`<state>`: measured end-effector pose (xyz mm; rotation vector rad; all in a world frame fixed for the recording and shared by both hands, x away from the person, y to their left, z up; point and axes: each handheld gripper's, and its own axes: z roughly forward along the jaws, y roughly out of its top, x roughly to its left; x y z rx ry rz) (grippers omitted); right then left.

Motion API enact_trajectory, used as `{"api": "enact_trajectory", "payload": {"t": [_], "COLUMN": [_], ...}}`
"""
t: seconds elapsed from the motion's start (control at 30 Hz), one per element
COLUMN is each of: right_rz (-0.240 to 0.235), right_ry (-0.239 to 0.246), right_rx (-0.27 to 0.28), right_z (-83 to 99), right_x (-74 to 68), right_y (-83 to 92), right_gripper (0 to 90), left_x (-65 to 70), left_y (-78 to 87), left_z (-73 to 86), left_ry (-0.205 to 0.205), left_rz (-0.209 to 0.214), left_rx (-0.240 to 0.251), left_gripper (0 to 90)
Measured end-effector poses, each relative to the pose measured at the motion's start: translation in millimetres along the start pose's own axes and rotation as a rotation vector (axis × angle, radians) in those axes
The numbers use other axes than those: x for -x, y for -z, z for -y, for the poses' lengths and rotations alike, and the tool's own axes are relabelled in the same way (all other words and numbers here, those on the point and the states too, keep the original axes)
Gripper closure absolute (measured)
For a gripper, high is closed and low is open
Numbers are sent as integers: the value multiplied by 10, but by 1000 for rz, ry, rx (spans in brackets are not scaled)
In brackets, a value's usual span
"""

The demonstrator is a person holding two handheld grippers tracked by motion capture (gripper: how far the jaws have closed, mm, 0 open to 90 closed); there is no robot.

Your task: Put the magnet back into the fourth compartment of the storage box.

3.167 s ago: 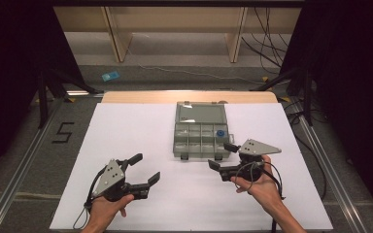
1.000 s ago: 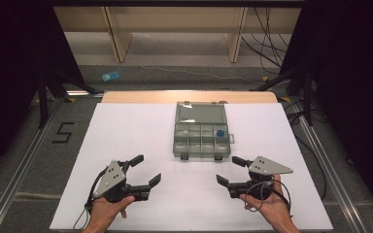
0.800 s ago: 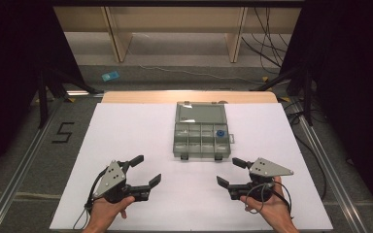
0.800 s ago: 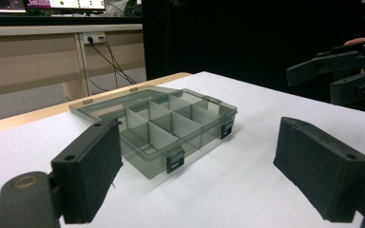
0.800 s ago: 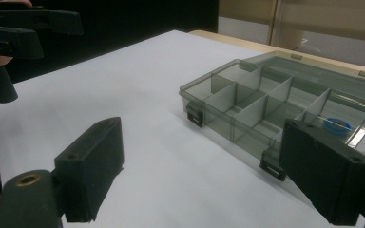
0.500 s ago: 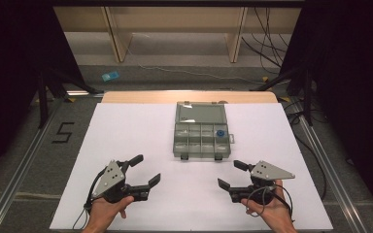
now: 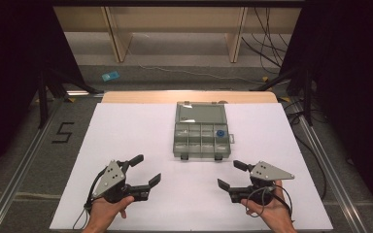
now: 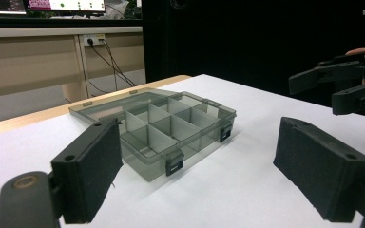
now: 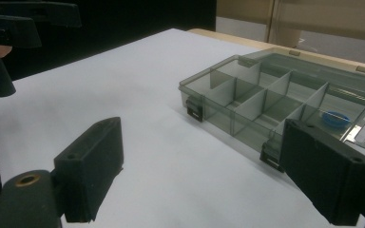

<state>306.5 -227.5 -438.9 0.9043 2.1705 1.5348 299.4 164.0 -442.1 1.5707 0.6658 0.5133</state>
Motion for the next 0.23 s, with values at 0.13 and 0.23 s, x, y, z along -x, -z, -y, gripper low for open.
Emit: {"api": "enact_trajectory", "payload": {"t": [0.13, 0.23], "right_rz": [4, 1], "right_ry": [-3, 0], "right_rx": [-2, -5], "right_z": [4, 0], "right_x": [3, -1], "right_y": [-6, 3], "right_gripper": [162, 162], "left_x": [-3, 0], "left_y": [2, -7], "left_z": [1, 3], "left_ry": [-2, 1], "left_rz": [-6, 2], "left_rx": [-7, 5], "left_gripper": [157, 157]}}
